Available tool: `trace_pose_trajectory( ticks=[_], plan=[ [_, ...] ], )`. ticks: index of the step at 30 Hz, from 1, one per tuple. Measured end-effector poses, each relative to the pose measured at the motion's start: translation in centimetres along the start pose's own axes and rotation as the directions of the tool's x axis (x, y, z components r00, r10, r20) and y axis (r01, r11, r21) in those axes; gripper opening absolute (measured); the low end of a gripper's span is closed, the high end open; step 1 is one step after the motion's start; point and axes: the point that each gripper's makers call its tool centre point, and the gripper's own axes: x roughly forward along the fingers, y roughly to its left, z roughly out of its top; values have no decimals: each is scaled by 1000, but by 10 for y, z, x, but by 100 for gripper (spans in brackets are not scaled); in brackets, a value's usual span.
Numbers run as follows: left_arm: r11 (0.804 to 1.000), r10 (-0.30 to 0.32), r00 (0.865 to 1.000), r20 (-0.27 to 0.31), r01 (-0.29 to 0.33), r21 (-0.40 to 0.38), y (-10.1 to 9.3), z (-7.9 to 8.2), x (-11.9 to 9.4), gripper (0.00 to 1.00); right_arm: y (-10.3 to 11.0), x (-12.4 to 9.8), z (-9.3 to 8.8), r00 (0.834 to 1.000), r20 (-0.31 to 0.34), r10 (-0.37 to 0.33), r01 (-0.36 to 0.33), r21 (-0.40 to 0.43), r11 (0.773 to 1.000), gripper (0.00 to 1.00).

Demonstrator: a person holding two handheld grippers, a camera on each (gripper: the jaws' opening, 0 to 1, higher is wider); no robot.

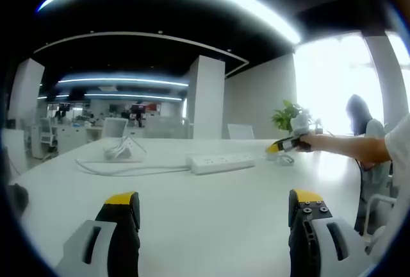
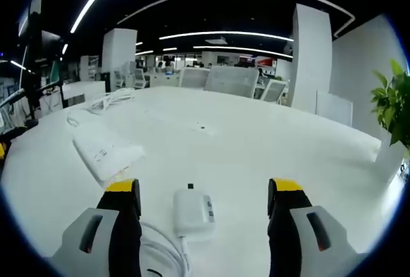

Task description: Straighten the power strip on the desk, plug the charger into it

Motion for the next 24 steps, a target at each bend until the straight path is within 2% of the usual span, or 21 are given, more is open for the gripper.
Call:
trace_pose_trajectory(
  ticks=[11,24],
  plan=[
    [1000,1,1000,1,-1,2,2,2,-1,99,3,3,-8,999,-34,16,-16,-1,1000,79],
    [1000,-1,1000,-1,1,4,1,1,0,99,6,4,-13,998,-41,49,-48,26,999,75]
  ],
)
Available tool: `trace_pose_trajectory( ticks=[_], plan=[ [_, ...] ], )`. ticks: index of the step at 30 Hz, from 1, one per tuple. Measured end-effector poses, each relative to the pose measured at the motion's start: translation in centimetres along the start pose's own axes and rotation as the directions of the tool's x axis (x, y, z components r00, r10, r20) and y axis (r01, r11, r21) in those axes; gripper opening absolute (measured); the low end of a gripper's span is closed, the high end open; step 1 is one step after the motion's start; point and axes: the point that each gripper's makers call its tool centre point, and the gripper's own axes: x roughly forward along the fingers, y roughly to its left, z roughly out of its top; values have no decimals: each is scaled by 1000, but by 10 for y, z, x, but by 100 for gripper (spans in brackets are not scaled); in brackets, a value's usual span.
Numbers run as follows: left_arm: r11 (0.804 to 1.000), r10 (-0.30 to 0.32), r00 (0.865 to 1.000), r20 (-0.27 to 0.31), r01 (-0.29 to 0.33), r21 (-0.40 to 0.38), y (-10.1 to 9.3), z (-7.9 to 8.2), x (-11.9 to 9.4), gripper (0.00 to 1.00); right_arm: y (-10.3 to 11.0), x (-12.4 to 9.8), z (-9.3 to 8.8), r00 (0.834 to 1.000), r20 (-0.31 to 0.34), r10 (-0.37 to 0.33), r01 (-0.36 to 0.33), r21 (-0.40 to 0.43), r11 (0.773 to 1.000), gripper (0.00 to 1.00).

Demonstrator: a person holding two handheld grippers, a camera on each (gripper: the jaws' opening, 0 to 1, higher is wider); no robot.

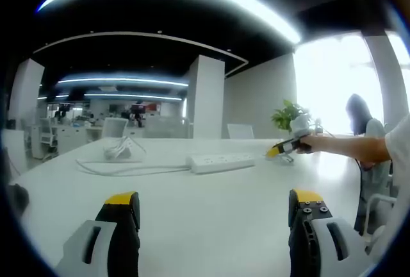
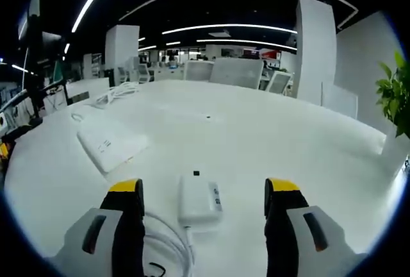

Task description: Straighten the power strip on the desk, plug the charger into it

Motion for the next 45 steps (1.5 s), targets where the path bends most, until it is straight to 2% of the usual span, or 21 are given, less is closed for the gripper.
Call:
trace_pose_trajectory(
  ticks=[11,29,41,45],
  plan=[
    [1000,-1,1000,-1,1,1,0,0,-1,99,4,1,-2,1000,6,15,-15,5,1000,70],
    [1000,0,1000,0,0,1,0,-2,-3,99,10,-1,-8,1000,0,31,-31,54,998,54],
    [1000,1,1000,1,-1,2,-1,-2,-4,99,21,-2,-13,999,-4,39,-38,64,997,50],
    [1000,3,1000,2,-3,0,-1,-3,-5,99,21,-2,-16,999,-8,43,-42,86,995,44]
  ],
)
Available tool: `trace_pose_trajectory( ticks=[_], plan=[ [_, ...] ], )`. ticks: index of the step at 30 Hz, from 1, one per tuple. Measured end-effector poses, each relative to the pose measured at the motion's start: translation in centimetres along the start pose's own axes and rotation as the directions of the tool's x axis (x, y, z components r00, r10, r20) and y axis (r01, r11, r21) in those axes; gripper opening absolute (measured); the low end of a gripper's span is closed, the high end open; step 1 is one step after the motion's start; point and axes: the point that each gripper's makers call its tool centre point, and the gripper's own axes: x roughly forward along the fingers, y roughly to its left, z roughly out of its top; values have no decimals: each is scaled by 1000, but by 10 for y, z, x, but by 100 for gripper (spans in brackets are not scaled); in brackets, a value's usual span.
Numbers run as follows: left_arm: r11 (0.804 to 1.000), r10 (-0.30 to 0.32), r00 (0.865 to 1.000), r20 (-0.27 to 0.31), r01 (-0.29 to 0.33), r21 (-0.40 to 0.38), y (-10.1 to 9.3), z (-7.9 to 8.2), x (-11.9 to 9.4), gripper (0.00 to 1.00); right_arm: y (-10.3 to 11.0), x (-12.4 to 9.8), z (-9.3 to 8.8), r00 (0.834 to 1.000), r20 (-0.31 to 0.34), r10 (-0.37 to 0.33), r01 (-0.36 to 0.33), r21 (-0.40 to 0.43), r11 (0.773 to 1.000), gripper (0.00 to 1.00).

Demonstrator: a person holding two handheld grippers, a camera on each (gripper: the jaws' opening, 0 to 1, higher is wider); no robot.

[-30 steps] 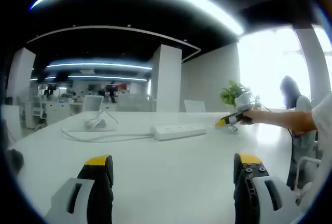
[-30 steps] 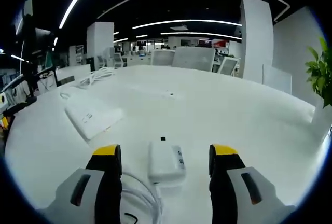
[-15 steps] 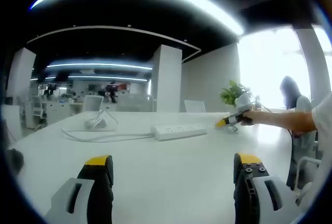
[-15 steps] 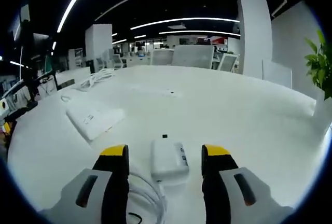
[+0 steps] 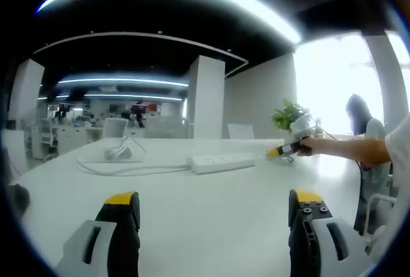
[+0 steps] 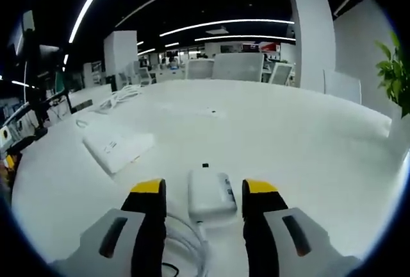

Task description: Straighten the power strip on the desk, plug the charger into it

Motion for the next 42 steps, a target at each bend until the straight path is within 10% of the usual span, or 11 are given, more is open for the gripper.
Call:
trace_pose_trajectory(
  ticks=[42],
  plan=[
    [1000,-14,1000,-7,14,1,-5,-1,6,99,-17,-1,0,999,34,-16,17,-22,1000,27]
  ],
)
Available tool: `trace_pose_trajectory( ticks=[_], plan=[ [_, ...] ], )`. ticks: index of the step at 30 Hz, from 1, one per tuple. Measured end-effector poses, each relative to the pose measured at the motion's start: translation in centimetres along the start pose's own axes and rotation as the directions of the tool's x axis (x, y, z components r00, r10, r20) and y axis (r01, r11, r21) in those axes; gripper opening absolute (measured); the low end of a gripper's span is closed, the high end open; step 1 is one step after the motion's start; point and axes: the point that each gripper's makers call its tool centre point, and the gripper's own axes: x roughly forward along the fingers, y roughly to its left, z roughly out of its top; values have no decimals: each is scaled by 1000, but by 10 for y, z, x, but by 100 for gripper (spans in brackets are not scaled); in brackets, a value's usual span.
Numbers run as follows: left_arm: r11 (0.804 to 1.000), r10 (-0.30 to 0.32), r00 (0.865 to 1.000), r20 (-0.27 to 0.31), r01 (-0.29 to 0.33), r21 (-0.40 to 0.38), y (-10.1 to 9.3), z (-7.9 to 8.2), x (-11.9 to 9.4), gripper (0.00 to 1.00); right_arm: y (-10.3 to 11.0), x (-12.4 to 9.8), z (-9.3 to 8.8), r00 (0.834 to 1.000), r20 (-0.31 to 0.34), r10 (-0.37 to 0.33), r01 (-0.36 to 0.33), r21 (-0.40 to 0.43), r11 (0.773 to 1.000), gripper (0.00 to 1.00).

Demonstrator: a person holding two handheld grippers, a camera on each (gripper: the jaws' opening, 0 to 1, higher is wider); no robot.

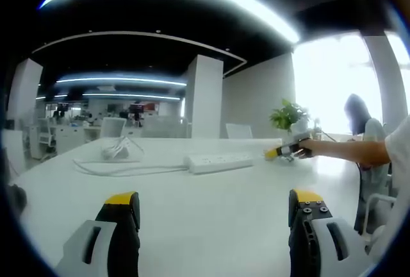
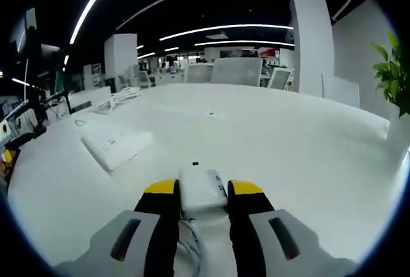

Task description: Straighten the power strip on the desk, plug the charger into it

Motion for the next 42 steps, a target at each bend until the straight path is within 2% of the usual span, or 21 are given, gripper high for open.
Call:
trace_pose_trajectory(
  ticks=[3,8,11,18,25,27,33,40,42],
  plan=[
    [1000,4,1000,2,-4,0,1,1,-2,99,1,-1,-2,1000,-18,-18,19,19,1000,27],
    [1000,8,1000,3,-8,0,3,1,-3,99,9,-4,-4,998,-37,-47,47,-6,999,26],
    [1000,8,1000,3,-8,2,3,2,-3,99,4,-8,-3,994,-33,-107,103,-97,990,26],
    [1000,9,1000,0,-9,4,2,1,-3,99,8,-12,10,993,7,-118,117,-193,974,26],
    [1000,8,1000,-1,-8,2,2,0,-3,99,14,-12,15,993,-3,-120,115,-263,958,26],
    [1000,5,1000,1,-5,2,1,0,-3,99,15,-13,18,991,0,-137,131,-316,940,26],
    [1000,4,1000,3,-4,1,1,0,-4,99,28,-18,25,990,7,-139,131,-385,914,26],
    [1000,4,1000,5,-4,-3,1,0,-6,99,42,-21,33,989,1,-145,126,-500,857,26],
    [1000,4,1000,5,-4,-4,2,0,-6,99,46,-21,34,989,-5,-145,122,-508,853,26]
  ],
)
